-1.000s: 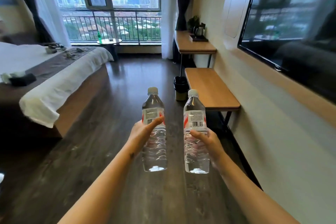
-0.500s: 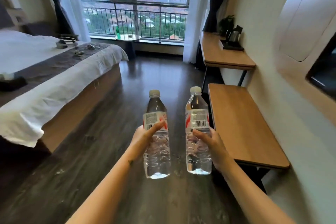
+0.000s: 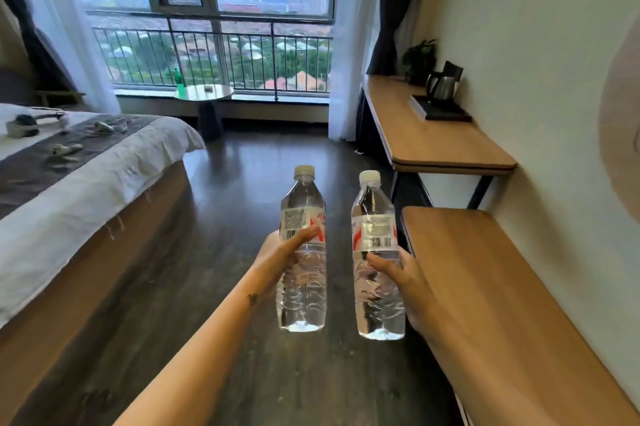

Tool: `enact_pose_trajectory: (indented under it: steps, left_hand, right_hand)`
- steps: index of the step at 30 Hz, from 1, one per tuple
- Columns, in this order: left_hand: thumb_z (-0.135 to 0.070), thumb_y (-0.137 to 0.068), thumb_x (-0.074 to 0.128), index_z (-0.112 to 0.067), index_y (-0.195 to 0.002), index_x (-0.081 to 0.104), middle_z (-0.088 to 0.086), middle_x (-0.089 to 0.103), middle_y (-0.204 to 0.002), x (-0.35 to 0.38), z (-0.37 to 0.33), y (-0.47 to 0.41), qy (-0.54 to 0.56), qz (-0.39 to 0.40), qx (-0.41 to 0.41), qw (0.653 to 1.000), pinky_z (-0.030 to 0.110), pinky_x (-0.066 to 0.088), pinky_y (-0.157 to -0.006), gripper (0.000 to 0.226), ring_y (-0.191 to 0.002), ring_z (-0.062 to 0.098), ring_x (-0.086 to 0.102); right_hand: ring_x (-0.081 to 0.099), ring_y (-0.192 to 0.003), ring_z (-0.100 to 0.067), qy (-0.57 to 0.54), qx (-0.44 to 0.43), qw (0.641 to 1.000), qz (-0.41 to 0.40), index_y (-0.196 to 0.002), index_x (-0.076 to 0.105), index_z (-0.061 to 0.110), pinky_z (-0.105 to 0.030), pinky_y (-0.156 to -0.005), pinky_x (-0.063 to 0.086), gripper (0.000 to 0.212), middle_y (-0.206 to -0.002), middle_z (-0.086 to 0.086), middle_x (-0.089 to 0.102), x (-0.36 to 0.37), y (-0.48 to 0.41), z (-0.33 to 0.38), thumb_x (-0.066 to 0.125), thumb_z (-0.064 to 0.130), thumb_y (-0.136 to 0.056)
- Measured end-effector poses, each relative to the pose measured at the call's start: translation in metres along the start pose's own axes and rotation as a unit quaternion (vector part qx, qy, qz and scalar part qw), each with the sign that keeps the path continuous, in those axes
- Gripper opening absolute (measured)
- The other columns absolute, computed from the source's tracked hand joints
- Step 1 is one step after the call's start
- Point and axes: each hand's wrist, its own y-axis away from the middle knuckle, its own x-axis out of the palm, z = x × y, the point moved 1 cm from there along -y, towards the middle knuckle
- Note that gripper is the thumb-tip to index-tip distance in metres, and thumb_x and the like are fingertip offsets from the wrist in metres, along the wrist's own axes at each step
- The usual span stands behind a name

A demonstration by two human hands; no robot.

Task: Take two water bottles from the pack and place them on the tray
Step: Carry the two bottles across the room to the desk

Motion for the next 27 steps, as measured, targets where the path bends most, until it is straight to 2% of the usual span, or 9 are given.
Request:
enact_pose_trajectory:
  steps: [2, 4, 6, 10, 14, 16, 20, 24, 27]
  left_hand:
    - [-0.036, -0.073, 0.068, -0.006, -0.101, 0.061, 0.012, 0.069, -0.085, 0.010, -0.010, -0.068, -0.013, 0.026, -0.005, 1.000, 0.048, 0.054, -0.089, 0.042, -0.073, 0.028, 0.067]
    - [-0.038, -0.072, 0.070, -0.009, -0.097, 0.062, 0.012, 0.068, -0.086, 0.023, -0.016, -0.134, -0.020, 0.059, -0.010, 0.998, 0.053, 0.050, -0.094, 0.040, -0.076, 0.031, 0.065]
    - [-0.044, -0.060, 0.076, -0.013, -0.091, 0.063, 0.014, 0.068, -0.087, 0.034, -0.019, -0.201, -0.030, 0.078, -0.009, 0.996, 0.056, 0.048, -0.097, 0.046, -0.082, 0.034, 0.063]
    - [-0.054, -0.052, 0.069, -0.013, -0.093, 0.063, 0.020, 0.065, -0.096, 0.043, -0.027, -0.338, -0.028, 0.089, -0.002, 0.996, 0.060, 0.044, -0.099, 0.059, -0.091, 0.037, 0.060]
    - [-0.055, -0.049, 0.070, -0.010, -0.095, 0.061, 0.015, 0.067, -0.089, 0.034, -0.057, -0.472, -0.030, 0.067, -0.010, 0.997, 0.059, 0.046, -0.098, 0.066, -0.086, 0.036, 0.064]
    - [-0.058, -0.039, 0.078, -0.010, -0.092, 0.061, 0.013, 0.068, -0.084, 0.021, -0.076, -0.530, -0.023, 0.047, -0.004, 0.999, 0.056, 0.049, -0.095, 0.073, -0.077, 0.032, 0.065]
    - [-0.067, -0.018, 0.082, -0.009, -0.093, 0.061, 0.014, 0.069, -0.081, -0.011, -0.102, -0.632, 0.007, 0.007, -0.004, 1.000, 0.049, 0.052, -0.087, 0.097, -0.068, 0.027, 0.066]
    - [-0.064, -0.019, 0.083, -0.007, -0.096, 0.060, 0.015, 0.066, -0.083, -0.033, -0.115, -0.750, 0.024, -0.002, 0.005, 1.000, 0.052, 0.049, -0.089, 0.098, -0.071, 0.030, 0.063]
    - [-0.065, -0.025, 0.081, -0.011, -0.092, 0.062, 0.008, 0.072, -0.075, -0.033, -0.122, -0.854, -0.017, 0.028, 0.016, 0.999, 0.043, 0.057, -0.077, 0.089, -0.066, 0.026, 0.068]
  right_hand:
    - [0.070, -0.070, -0.014, -0.003, -0.004, 0.999, -0.034, -0.098, 0.060, 0.020, -0.029, -0.069, 0.054, 0.036, -0.084, -0.002, 0.071, -0.021, -0.053, 0.006, 0.066, 0.029, -0.064]
    - [0.069, -0.072, -0.017, -0.009, -0.006, 0.998, -0.063, -0.096, 0.061, 0.021, -0.035, -0.074, 0.053, 0.033, -0.082, -0.001, 0.071, -0.045, -0.109, 0.008, 0.065, 0.029, -0.064]
    - [0.069, -0.067, -0.016, -0.016, -0.010, 0.997, -0.074, -0.093, 0.063, 0.020, -0.033, -0.068, 0.054, 0.029, -0.076, 0.001, 0.072, -0.067, -0.172, 0.006, 0.065, 0.027, -0.065]
    - [0.069, -0.063, -0.013, -0.024, -0.026, 0.997, -0.070, -0.090, 0.066, 0.019, -0.019, -0.054, 0.054, 0.030, -0.074, 0.000, 0.073, -0.094, -0.314, 0.003, 0.068, 0.028, -0.062]
    - [0.065, -0.060, -0.013, -0.063, -0.013, 0.997, -0.037, -0.088, 0.066, 0.020, -0.027, -0.060, 0.051, 0.024, -0.071, 0.001, 0.070, -0.104, -0.463, 0.009, 0.074, 0.021, -0.066]
    - [0.062, -0.062, -0.015, -0.079, -0.001, 0.997, -0.014, -0.092, 0.064, 0.018, -0.033, -0.065, 0.047, 0.028, -0.078, -0.005, 0.065, -0.104, -0.535, 0.017, 0.074, 0.023, -0.065]
    - [0.065, -0.071, -0.022, -0.087, 0.016, 0.996, 0.015, -0.101, 0.058, 0.014, -0.037, -0.071, 0.051, 0.045, -0.083, -0.005, 0.066, -0.094, -0.659, 0.031, 0.070, 0.030, -0.061]
    - [0.066, -0.069, -0.021, -0.077, 0.003, 0.997, 0.016, -0.097, 0.059, 0.017, -0.036, -0.070, 0.052, 0.055, -0.081, -0.003, 0.067, -0.094, -0.775, 0.036, 0.069, 0.042, -0.049]
    - [0.065, -0.064, -0.020, -0.076, -0.015, 0.997, -0.014, -0.095, 0.060, 0.016, -0.034, -0.067, 0.051, 0.049, -0.076, -0.002, 0.067, -0.110, -0.860, 0.038, 0.070, 0.038, -0.052]
